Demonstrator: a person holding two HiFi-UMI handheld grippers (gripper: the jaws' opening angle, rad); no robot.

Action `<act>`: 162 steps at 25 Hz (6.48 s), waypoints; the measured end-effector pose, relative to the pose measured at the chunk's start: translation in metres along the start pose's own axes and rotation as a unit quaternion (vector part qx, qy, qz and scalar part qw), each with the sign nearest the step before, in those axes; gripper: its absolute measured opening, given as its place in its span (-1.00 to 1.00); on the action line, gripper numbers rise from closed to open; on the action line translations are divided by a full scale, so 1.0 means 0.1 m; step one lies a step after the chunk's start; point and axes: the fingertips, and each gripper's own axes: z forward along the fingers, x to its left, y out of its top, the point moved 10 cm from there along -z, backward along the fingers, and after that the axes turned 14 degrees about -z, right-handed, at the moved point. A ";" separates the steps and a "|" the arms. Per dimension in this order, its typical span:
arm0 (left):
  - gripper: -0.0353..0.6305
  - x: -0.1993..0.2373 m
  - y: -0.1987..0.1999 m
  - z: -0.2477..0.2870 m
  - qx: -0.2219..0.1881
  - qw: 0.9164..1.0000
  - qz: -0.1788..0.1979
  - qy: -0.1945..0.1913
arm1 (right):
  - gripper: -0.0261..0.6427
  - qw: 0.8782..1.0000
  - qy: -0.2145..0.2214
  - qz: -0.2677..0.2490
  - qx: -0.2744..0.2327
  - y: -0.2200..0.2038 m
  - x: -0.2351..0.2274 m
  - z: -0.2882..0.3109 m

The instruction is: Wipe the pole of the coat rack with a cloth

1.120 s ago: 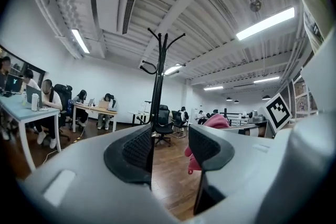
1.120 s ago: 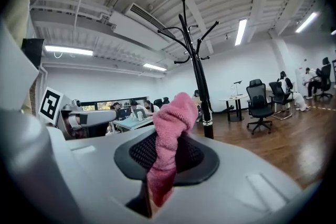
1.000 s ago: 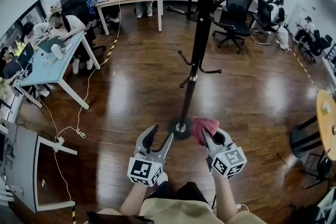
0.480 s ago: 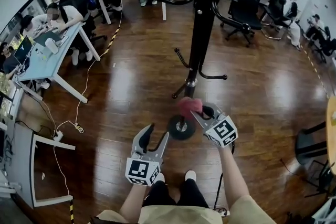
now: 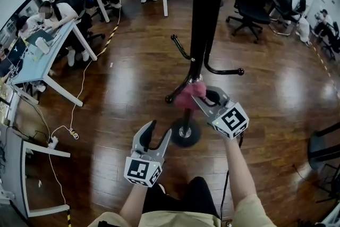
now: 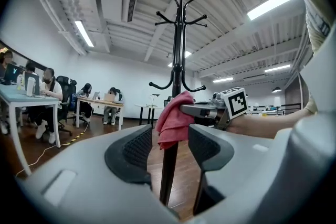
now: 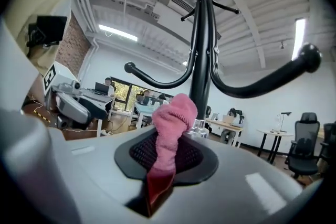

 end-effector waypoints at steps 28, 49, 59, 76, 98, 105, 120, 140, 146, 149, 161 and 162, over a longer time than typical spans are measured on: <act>-0.27 1.44 -2.76 0.95 -0.068 0.992 0.039 -0.096 | -0.77 0.984 -0.116 -0.121 -0.056 -1.77 0.96 -0.10; -0.27 1.85 -3.42 0.82 -0.025 0.998 0.026 -0.059 | -0.78 0.995 -0.092 -0.016 0.026 -3.67 1.99 0.06; -0.27 1.88 -3.67 0.95 -0.014 0.997 0.040 -0.068 | -0.78 0.995 -0.062 0.016 0.074 -4.50 2.39 0.13; -0.24 2.05 -4.19 0.98 0.037 0.997 0.031 -0.068 | -0.77 0.964 -0.024 0.115 0.237 -6.71 3.55 0.43; -0.24 1.80 -4.09 0.97 0.023 0.995 0.084 -0.055 | -0.76 0.930 -0.204 0.259 0.162 -5.62 2.20 -0.30; -0.24 1.71 -3.92 1.14 0.000 0.996 0.062 -0.059 | -0.76 0.968 -0.250 0.025 -0.026 -2.56 0.37 -0.61; -0.24 1.64 -3.89 0.92 0.000 0.998 0.034 -0.048 | -0.79 0.959 -0.219 -0.044 -0.176 -0.62 -0.01 -0.19; -0.24 1.94 -4.00 0.85 0.011 0.999 0.040 -0.028 | -0.84 0.964 -0.256 -0.050 -0.058 -2.34 1.16 -0.07; -0.16 1.94 -4.05 0.91 0.008 0.998 0.042 -0.042 | -0.85 0.972 -0.235 0.021 -0.004 -3.14 1.51 -0.02; -0.16 1.94 -4.04 0.94 0.007 0.998 0.037 -0.040 | -0.85 0.971 -0.225 0.069 0.035 -3.66 1.73 0.04; -0.17 2.00 -4.14 0.85 0.013 0.999 0.035 -0.032 | -0.85 0.946 -0.171 0.208 0.182 -5.70 2.72 0.22; -0.17 2.01 -4.14 0.82 0.014 0.999 0.035 -0.031 | -0.85 0.942 -0.166 0.217 0.195 -5.86 2.80 0.23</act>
